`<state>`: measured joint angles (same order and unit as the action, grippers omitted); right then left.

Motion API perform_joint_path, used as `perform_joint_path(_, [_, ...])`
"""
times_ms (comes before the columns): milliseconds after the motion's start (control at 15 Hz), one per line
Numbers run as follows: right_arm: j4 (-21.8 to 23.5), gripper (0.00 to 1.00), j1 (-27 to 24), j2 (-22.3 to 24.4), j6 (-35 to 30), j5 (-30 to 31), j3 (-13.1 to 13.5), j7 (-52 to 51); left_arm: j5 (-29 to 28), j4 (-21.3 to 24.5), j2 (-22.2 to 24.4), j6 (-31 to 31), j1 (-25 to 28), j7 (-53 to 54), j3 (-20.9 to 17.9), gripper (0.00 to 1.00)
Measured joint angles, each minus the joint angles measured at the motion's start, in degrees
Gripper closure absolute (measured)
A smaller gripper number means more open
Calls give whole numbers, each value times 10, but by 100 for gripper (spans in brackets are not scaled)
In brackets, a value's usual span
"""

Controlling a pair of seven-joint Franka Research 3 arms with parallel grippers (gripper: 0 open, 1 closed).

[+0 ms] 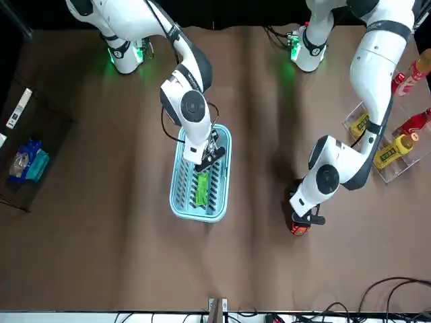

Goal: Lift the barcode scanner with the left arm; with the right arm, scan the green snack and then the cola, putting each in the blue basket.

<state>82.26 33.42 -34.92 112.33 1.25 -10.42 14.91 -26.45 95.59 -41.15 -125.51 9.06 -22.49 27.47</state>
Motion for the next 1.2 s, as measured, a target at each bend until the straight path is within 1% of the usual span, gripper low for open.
perform_joint_path(67, [0, 68, 1, 0, 0, 0, 0, 2, 0, 19, 0, -30, 12, -3, 0, 94])
perform_joint_path(200, [0, 68, 2, 0, 0, 0, 0, 8, 0, 27, 0, -42, 14, -7, 0, 94])
perform_joint_path(333, [0, 67, 3, 0, 0, 0, 0, 15, 0, 27, 0, -44, 12, -11, 0, 92])
perform_joint_path(400, [0, 66, 3, 0, 0, 0, 0, 17, 0, 27, 0, -44, 11, -11, 1, 87])
perform_joint_path(467, [0, 59, 3, 0, 0, 0, 0, 18, 0, 28, 0, -44, 10, -12, 1, 80])
perform_joint_path(533, [0, 50, 3, 0, 0, 0, 0, 18, 0, 29, 0, -44, 9, -13, 1, 72])
perform_joint_path(867, [-4, 5, 3, 0, -1, 0, 1, 27, 0, 28, 1, -47, 8, -16, 1, 25])
perform_joint_path(933, [-7, 0, 2, 1, -2, 0, 2, 29, 0, 27, 2, -47, 9, -16, 1, 16])
perform_joint_path(1000, [-10, 0, 1, 2, -4, 0, 4, 30, 0, 26, 5, -47, 10, -16, 2, 7])
perform_joint_path(1067, [-14, 0, -2, 6, -8, 0, 5, 31, 0, 24, 10, -46, 12, -16, 2, 1])
perform_joint_path(1200, [-22, 0, -19, 23, -18, 0, 8, 32, 0, 20, 29, -38, 15, -16, 4, 0])
